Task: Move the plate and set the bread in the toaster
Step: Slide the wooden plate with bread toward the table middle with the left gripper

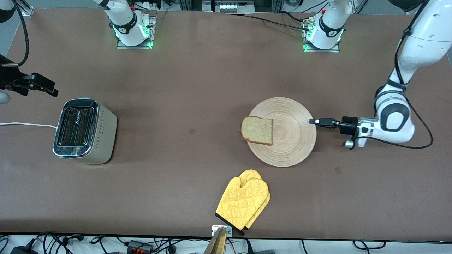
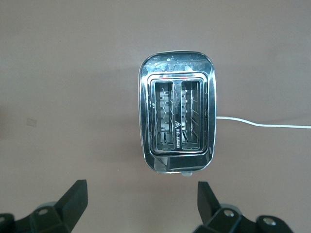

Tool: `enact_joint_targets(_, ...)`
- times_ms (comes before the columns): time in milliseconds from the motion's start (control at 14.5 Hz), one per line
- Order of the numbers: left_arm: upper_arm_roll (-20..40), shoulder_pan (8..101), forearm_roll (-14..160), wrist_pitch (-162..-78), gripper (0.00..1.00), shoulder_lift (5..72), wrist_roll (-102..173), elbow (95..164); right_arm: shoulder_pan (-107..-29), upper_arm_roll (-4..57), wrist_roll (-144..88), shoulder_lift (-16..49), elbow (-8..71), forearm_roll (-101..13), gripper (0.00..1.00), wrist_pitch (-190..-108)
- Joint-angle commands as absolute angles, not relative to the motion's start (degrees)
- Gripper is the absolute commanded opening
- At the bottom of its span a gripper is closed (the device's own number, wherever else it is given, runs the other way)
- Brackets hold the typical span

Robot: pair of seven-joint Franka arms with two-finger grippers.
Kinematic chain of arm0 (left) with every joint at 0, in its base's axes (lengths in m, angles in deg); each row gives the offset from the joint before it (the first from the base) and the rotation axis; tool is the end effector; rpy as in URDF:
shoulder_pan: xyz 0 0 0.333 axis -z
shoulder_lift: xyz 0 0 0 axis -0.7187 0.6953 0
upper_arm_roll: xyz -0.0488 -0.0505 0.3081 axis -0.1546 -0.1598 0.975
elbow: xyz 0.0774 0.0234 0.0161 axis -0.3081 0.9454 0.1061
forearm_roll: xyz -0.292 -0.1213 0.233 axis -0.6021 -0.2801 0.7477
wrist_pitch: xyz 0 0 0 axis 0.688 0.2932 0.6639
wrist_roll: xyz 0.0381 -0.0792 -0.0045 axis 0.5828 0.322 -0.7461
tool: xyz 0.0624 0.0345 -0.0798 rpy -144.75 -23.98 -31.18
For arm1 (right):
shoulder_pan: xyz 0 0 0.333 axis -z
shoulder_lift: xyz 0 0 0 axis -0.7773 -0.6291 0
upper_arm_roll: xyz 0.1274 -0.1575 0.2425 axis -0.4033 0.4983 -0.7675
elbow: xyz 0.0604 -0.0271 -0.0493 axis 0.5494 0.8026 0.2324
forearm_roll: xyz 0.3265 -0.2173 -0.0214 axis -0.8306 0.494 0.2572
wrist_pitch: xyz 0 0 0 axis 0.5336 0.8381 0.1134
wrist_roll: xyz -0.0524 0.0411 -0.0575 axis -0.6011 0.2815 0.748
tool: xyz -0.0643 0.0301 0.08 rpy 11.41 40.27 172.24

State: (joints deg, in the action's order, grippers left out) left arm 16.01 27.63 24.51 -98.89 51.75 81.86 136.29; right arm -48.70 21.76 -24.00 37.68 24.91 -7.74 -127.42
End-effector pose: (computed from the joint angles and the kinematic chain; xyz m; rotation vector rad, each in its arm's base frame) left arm 0.5746 -0.0204 0.1668 1.8675 0.0082 -0.3486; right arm 0.5695 -0.0271 0.5890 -3.1310 0.0501 0.0254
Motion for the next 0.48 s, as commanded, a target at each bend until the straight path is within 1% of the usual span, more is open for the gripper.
enact_joint_targets(0, 16.11, 33.10, 20.61, -98.35, 0.01, 51.96, 77.42, 134.50, -48.12, 21.00, -24.83, 38.64, 25.90, -7.09, 1.00, -127.70)
enact_joint_targets(138, 16.11, 37.05, 16.66, -98.97, 0.01, 52.13, 75.82, 134.33, -48.12, 21.00, -24.83, 38.55, 25.90, -7.09, 1.00, -127.88)
enact_joint_targets(413, 16.20, 44.61, 13.83, -106.16, 0.01, 52.13, 75.73, 132.22, -48.72, 20.91, -24.74, 38.55, 25.82, -7.09, 1.00, -128.23)
